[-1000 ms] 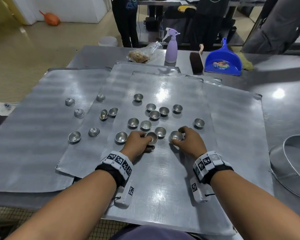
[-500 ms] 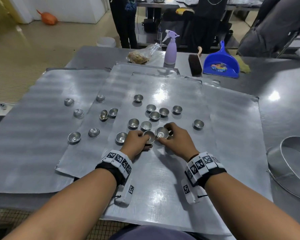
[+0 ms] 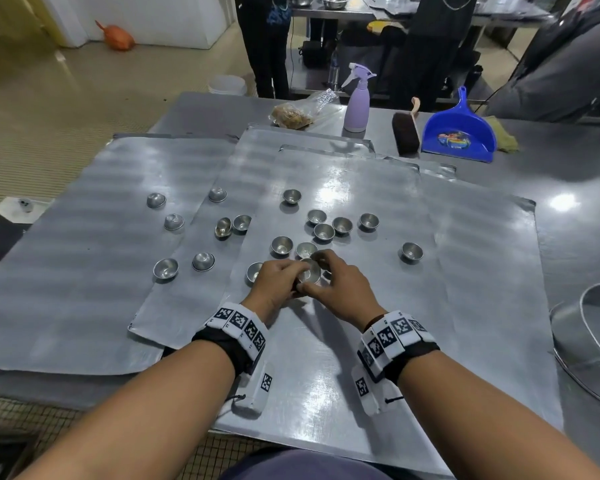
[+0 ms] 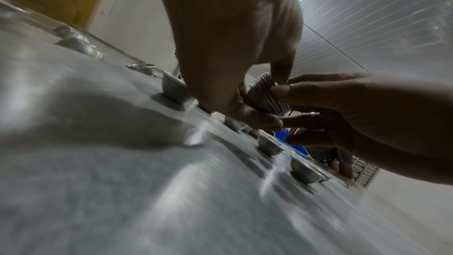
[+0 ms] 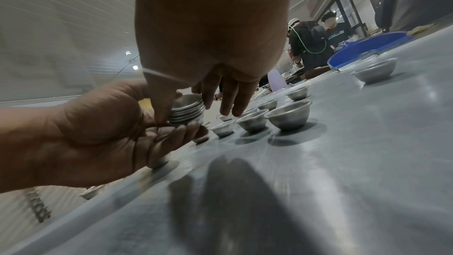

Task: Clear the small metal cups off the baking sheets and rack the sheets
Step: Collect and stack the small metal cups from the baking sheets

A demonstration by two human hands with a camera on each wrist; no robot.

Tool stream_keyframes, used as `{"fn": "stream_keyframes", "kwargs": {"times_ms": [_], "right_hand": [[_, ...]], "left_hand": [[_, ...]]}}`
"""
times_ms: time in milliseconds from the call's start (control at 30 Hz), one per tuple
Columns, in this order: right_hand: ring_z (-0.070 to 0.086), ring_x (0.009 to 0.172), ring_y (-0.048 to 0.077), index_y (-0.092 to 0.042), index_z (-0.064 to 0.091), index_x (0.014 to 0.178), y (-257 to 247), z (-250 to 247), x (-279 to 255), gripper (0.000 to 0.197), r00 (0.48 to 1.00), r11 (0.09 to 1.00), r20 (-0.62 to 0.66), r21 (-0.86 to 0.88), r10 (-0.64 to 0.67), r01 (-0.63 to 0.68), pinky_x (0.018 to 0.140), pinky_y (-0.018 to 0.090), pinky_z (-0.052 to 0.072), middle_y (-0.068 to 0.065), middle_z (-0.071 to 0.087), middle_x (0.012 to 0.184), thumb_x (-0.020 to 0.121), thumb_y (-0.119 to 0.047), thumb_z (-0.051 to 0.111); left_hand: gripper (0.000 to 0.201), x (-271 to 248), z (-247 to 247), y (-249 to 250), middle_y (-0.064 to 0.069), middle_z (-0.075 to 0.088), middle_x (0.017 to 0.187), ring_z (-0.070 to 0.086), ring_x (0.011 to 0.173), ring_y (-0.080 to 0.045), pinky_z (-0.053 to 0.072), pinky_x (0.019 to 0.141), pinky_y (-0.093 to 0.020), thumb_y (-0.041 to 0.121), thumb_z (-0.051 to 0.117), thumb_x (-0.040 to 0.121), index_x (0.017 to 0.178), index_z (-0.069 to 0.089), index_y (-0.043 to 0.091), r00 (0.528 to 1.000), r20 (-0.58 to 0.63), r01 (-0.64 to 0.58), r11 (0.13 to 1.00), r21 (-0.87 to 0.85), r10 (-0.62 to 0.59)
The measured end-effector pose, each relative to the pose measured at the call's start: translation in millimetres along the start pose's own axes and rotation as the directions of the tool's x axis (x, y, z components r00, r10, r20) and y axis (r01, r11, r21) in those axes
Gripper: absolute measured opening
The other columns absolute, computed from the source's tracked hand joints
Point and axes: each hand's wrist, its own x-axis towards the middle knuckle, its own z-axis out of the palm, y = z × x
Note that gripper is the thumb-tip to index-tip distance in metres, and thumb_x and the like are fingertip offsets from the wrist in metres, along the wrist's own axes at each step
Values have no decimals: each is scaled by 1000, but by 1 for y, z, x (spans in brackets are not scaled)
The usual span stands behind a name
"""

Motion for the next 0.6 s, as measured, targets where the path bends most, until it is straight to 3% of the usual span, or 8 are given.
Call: {"fn": "stream_keyframes", "kwargs": {"times_ms": [67, 167, 233, 333, 433, 500, 600], "right_hand": [[61, 112, 14, -37, 49, 129, 2, -2, -2, 65, 1000, 1000, 12, -22, -6, 6, 98, 45, 48, -9, 62, 129, 73, -61, 70], [60, 109, 15, -27, 58, 125, 14, -10, -6, 53, 1000, 999, -18, -41, -21, 20, 90, 35, 49, -6, 65, 121, 79, -48, 76], [55, 111, 17, -25, 62, 118, 27, -18, -7, 42, 995, 996, -99, -86, 6, -15, 84, 32, 45, -9, 63, 113, 82, -43, 74], [46, 125, 23, -22, 59, 128, 48, -28, -7, 52, 983, 974, -151, -186, 104, -132, 96, 34, 41, -1, 58, 131, 83, -44, 72], [45, 130, 26, -21, 48, 141, 60, -32, -7, 71, 976, 949, -61, -230, 207, -216, 102, 40, 43, 4, 52, 142, 81, -49, 72], [50, 124, 25, -22, 48, 141, 64, -29, -7, 73, 974, 948, -14, -226, 227, -224, 99, 40, 46, 3, 56, 137, 78, -50, 72], [56, 113, 23, -23, 54, 132, 64, -25, -7, 62, 973, 950, -23, -215, 228, -227, 90, 37, 48, 2, 62, 123, 77, -46, 72]], "left_hand": [[12, 1, -3, -2, -7, 58, 65, 61, 50, -13, 58, 54, -27, 5, 65, 92, 80, 68, 4, 1000, -11, -22, 997, 77, 23], [13, 6, -9, -5, -15, 70, 83, 75, 64, -23, 65, 78, -45, -1, 59, 92, 101, 69, -5, 999, -42, -6, 993, 115, 11], [18, 7, -11, -8, -21, 70, 92, 77, 69, -28, 62, 85, -52, -2, 58, 92, 106, 67, -9, 998, -57, 1, 992, 125, 6], [12, 6, -8, -10, -24, 70, 92, 77, 71, -31, 62, 84, -54, -2, 58, 91, 100, 67, -5, 999, -52, -8, 991, 130, 15], [11, 6, -3, -12, -27, 71, 95, 77, 74, -33, 63, 83, -53, -2, 57, 92, 96, 66, 3, 1000, -11, -16, 990, 139, 18], [12, 5, -1, -13, -27, 71, 94, 76, 73, -33, 63, 82, -51, -2, 57, 92, 96, 66, 5, 1000, 8, -20, 989, 147, 19], [11, 5, 1, -13, -27, 72, 95, 77, 75, -35, 63, 83, -52, -1, 58, 92, 97, 66, 6, 1000, 24, -21, 986, 164, 17]]}}
